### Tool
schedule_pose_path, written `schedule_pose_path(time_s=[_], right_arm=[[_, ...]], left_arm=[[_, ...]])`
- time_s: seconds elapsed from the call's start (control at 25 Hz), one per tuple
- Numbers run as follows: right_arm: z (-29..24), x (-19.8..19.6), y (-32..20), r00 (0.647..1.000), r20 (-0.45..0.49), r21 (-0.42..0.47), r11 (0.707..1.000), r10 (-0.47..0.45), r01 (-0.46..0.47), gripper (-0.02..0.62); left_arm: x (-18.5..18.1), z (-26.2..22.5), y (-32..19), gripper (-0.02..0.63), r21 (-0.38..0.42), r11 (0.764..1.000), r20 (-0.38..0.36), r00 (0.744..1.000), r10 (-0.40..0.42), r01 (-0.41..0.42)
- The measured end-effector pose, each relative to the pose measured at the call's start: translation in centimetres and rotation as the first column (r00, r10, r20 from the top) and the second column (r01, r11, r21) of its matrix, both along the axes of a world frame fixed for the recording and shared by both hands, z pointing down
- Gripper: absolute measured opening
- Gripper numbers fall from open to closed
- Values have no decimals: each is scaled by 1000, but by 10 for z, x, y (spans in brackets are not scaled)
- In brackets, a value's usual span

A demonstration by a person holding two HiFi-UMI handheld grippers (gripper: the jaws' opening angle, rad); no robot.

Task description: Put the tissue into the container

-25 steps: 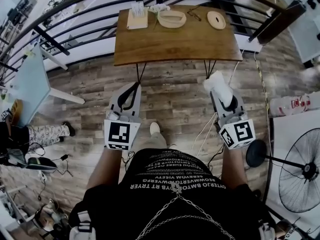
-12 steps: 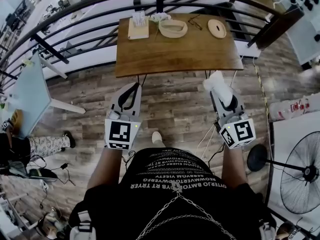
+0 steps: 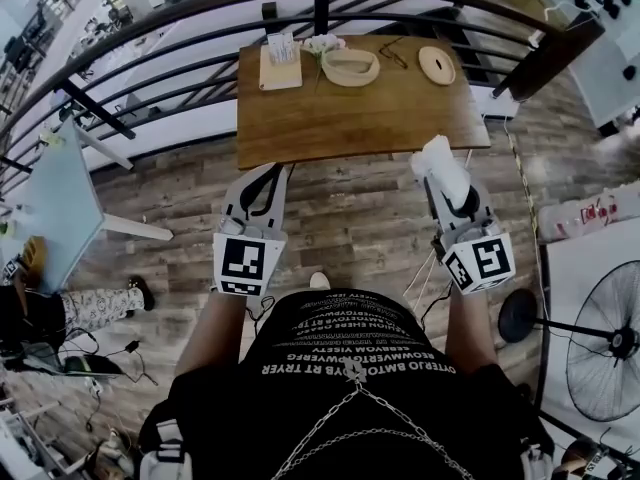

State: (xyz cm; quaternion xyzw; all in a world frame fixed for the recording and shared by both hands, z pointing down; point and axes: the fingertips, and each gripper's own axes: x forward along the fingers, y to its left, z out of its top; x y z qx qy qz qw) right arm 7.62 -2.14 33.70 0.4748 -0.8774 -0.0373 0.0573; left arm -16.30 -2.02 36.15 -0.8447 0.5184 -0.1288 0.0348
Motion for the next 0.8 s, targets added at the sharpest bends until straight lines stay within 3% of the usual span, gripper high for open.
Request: schedule_pose_path(time_s=[0.48, 0.8], right_arm=[[-2, -21, -9, 1000, -12, -10, 1000, 3, -4, 115], [-8, -27, -11, 1000, -27, -6, 1000, -11, 11, 115]], left_arm=[[-16, 7, -10, 25, -13, 1000, -17, 999, 28, -28], [-21, 2, -9, 25, -4, 1000, -32, 999, 2, -2]])
